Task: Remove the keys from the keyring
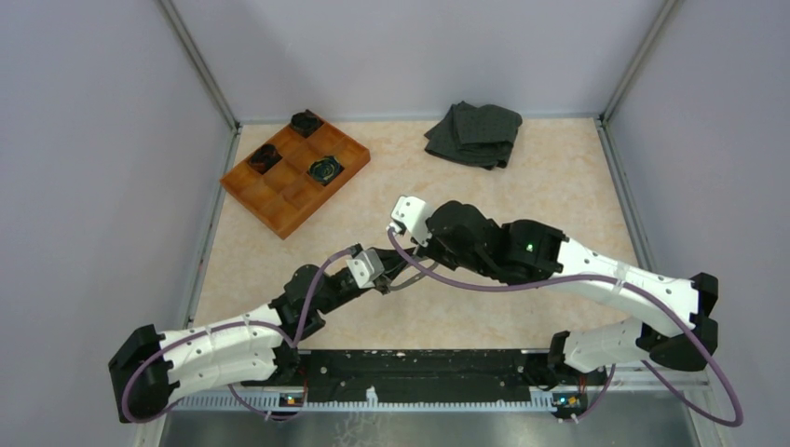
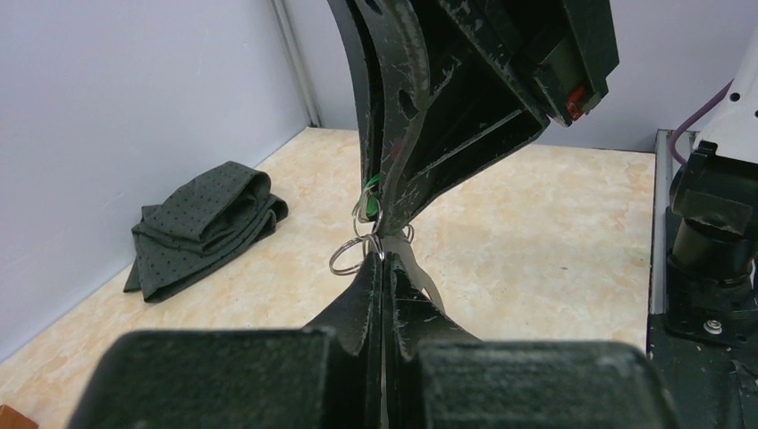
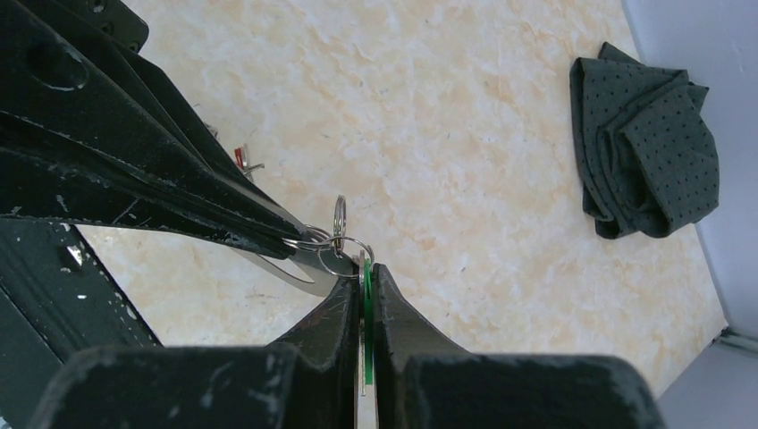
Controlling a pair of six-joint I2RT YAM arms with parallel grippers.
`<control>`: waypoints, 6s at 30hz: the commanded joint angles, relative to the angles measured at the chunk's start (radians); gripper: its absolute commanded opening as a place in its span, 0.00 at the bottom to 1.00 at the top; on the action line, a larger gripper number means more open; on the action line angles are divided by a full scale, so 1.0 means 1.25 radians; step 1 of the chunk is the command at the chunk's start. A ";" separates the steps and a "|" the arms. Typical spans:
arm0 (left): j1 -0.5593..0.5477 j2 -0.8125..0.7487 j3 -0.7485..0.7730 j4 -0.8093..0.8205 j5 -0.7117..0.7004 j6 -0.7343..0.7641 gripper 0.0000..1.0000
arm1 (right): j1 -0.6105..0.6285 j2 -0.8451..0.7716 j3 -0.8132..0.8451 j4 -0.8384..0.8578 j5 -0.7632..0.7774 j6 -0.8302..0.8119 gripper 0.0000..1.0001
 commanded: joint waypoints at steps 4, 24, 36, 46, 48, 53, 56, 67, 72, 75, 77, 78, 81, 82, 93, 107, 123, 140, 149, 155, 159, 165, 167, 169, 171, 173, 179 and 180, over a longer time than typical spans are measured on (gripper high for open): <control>-0.005 -0.004 0.008 0.063 0.015 -0.006 0.01 | -0.015 -0.025 0.037 0.016 -0.051 -0.024 0.00; -0.005 0.032 0.041 0.048 0.013 -0.009 0.28 | 0.006 -0.029 0.052 0.012 -0.067 -0.033 0.00; -0.005 0.070 0.068 0.033 0.017 -0.001 0.26 | 0.021 -0.020 0.065 0.007 -0.062 -0.020 0.00; -0.004 0.120 0.038 0.035 -0.039 -0.005 0.00 | 0.010 -0.058 -0.045 0.086 -0.047 0.029 0.00; -0.004 0.136 0.002 0.081 -0.060 -0.015 0.00 | -0.004 -0.070 -0.121 0.147 -0.049 0.074 0.00; -0.004 0.222 -0.054 0.157 -0.067 -0.028 0.00 | -0.036 -0.095 -0.359 0.369 -0.054 0.204 0.00; -0.004 0.288 -0.091 0.248 -0.066 -0.032 0.00 | -0.042 -0.087 -0.465 0.492 -0.035 0.246 0.00; -0.004 0.413 -0.164 0.457 -0.002 -0.009 0.00 | -0.076 -0.014 -0.574 0.591 -0.061 0.294 0.00; -0.005 0.409 -0.172 0.482 -0.008 0.010 0.00 | -0.100 0.009 -0.562 0.534 -0.077 0.296 0.00; -0.004 0.393 -0.178 0.487 -0.009 0.021 0.00 | -0.115 0.014 -0.555 0.506 -0.081 0.296 0.00; -0.005 0.384 -0.184 0.492 -0.005 0.027 0.00 | -0.115 0.021 -0.544 0.493 -0.082 0.292 0.00; -0.005 0.382 -0.185 0.496 0.001 0.031 0.00 | -0.114 0.025 -0.538 0.489 -0.084 0.291 0.00; -0.004 0.376 -0.189 0.503 0.024 0.038 0.00 | -0.114 0.044 -0.507 0.469 -0.091 0.277 0.00; -0.004 0.374 -0.191 0.505 0.030 0.040 0.00 | -0.114 0.048 -0.499 0.463 -0.092 0.271 0.00; -0.005 0.340 -0.213 0.502 0.035 0.048 0.00 | 0.042 0.011 -0.524 0.569 0.106 0.004 0.00; -0.004 0.282 -0.225 0.458 0.028 0.032 0.08 | 0.080 -0.047 -0.551 0.619 0.105 -0.113 0.00; -0.005 0.301 -0.205 0.421 -0.011 -0.008 0.25 | 0.092 -0.088 -0.527 0.577 0.018 -0.051 0.00; -0.005 0.361 -0.191 0.425 0.008 -0.038 0.27 | 0.092 -0.056 -0.478 0.543 0.069 0.018 0.00; -0.004 0.384 -0.210 0.481 -0.012 -0.075 0.28 | 0.084 -0.072 -0.495 0.561 0.074 0.055 0.00; -0.005 0.371 -0.244 0.523 -0.020 -0.091 0.28 | 0.075 -0.105 -0.528 0.604 0.046 0.089 0.00; -0.004 0.364 -0.265 0.556 -0.030 -0.099 0.28 | 0.068 -0.122 -0.547 0.617 0.036 0.107 0.00; -0.004 0.348 -0.263 0.551 -0.019 -0.088 0.28 | 0.068 -0.133 -0.555 0.617 0.029 0.120 0.00; -0.005 0.339 -0.257 0.544 -0.008 -0.085 0.28 | 0.068 -0.134 -0.555 0.615 0.027 0.123 0.00; -0.005 0.334 -0.250 0.537 0.001 -0.082 0.27 | 0.068 -0.134 -0.553 0.612 0.024 0.125 0.00; -0.005 0.334 -0.238 0.521 0.011 -0.076 0.26 | 0.067 -0.135 -0.552 0.612 0.024 0.128 0.00; -0.005 0.340 -0.231 0.514 0.012 -0.073 0.26 | 0.067 -0.135 -0.550 0.611 0.022 0.130 0.00; -0.005 0.363 -0.212 0.513 0.015 -0.071 0.24 | 0.067 -0.135 -0.549 0.607 0.019 0.132 0.00; -0.005 0.367 -0.209 0.513 0.016 -0.071 0.24 | 0.067 -0.136 -0.549 0.606 0.019 0.133 0.00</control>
